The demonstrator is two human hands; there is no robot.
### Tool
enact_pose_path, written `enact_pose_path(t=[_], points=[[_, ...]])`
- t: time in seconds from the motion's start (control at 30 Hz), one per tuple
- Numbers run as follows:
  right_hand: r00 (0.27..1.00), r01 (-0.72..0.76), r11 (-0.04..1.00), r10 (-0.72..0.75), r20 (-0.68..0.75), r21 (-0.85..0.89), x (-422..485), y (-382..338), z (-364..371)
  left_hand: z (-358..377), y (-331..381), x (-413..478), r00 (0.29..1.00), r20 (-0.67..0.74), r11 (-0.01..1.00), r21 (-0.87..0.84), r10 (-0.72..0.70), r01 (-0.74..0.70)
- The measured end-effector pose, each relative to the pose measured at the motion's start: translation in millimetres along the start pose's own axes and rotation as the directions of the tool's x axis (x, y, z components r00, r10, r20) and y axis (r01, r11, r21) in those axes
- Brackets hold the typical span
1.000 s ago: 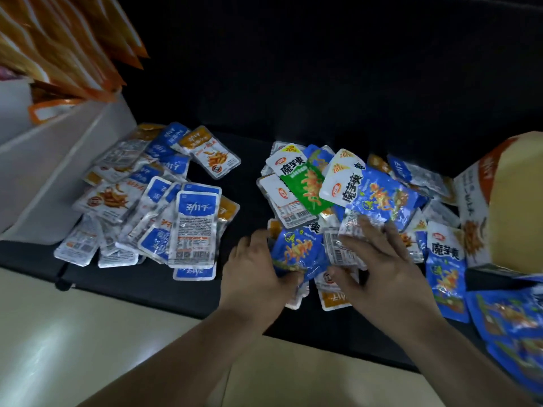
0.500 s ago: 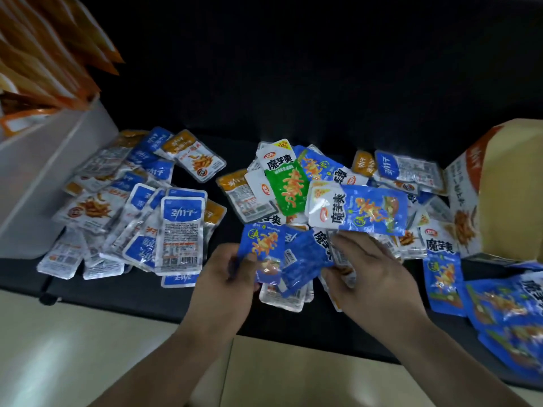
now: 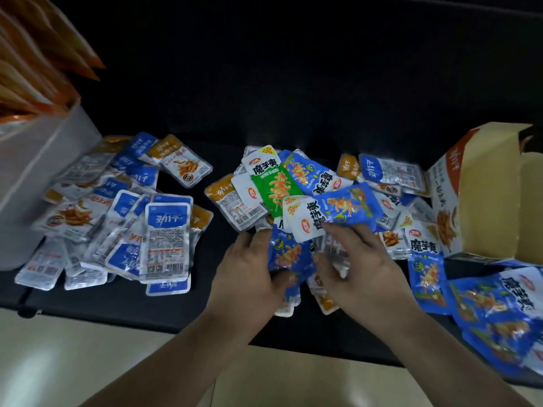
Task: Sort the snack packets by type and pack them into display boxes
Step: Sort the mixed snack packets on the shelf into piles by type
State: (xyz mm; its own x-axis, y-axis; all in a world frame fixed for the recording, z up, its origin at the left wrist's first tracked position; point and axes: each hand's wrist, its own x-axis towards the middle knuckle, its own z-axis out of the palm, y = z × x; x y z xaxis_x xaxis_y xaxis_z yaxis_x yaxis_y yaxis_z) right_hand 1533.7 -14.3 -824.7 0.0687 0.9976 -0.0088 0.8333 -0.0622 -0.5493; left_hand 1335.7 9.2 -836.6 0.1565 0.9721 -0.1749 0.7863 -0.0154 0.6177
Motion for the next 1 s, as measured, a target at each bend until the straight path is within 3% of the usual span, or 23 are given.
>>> enact_pose_path(t=[0.13, 0.23, 0.3, 0.4, 0.47, 0.57, 0.63, 0.7, 0.87, 1.0], points=[[0.998, -0.032, 0.996, 0.037, 0.053, -0.085, -0.9, 8.8, 2.3, -7.8, -2.1, -0.6, 0.994, 0.068, 0.977, -0.187, -0.090, 0.102], [0.994, -0.062, 0.995, 0.069, 0.084, -0.084, 0.3, 13.3, 1.5, -13.2, -10.7, -7.2, 0.981, 0.086, 0.972, -0.143, -0.177, 0.188], [0.996, -0.091, 0.995, 0.091, 0.000, -0.030, 2.1, 9.7, -3.1, -14.4, -13.4, -12.9, 0.980, 0.073, 0.970, -0.149, -0.185, 0.194], [0.962, 0.056, 0.990, -0.087, -0.259, -0.126, 16.8, 7.5, -12.6, -15.4, -7.3, -20.1, 0.975, 0.061, 0.915, -0.337, -0.214, 0.222], [0.957, 0.177, 0.959, -0.220, -0.191, -0.220, 38.9, 2.6, -17.7, -15.9, 1.9, -27.9, 0.974, 0.054, 0.871, -0.440, -0.220, 0.221], [0.982, 0.145, 0.963, -0.111, 0.154, -0.226, 70.1, -12.1, -19.1, -8.0, 7.0, -39.8, 0.998, -0.029, 0.945, -0.326, -0.052, 0.040], [0.962, 0.075, 0.963, -0.001, 0.275, -0.257, 79.5, -18.3, -17.1, 2.9, 3.5, -42.3, 0.997, -0.018, 0.987, -0.147, 0.070, -0.072], [0.964, 0.041, 0.960, 0.034, 0.263, -0.277, 81.0, -19.2, -16.7, 12.1, 0.4, -37.6, 0.996, -0.018, 0.996, -0.020, 0.086, -0.086], [0.988, 0.031, 0.929, 0.027, 0.152, -0.369, 79.6, -16.3, -17.5, 16.0, 8.7, -23.9, 1.000, -0.012, 0.999, 0.049, 0.006, -0.006], [0.999, 0.021, 0.963, -0.032, -0.037, -0.270, 75.5, -12.7, -19.1, 18.1, 13.4, -27.4, 0.999, 0.034, 0.997, 0.073, -0.021, 0.019]])
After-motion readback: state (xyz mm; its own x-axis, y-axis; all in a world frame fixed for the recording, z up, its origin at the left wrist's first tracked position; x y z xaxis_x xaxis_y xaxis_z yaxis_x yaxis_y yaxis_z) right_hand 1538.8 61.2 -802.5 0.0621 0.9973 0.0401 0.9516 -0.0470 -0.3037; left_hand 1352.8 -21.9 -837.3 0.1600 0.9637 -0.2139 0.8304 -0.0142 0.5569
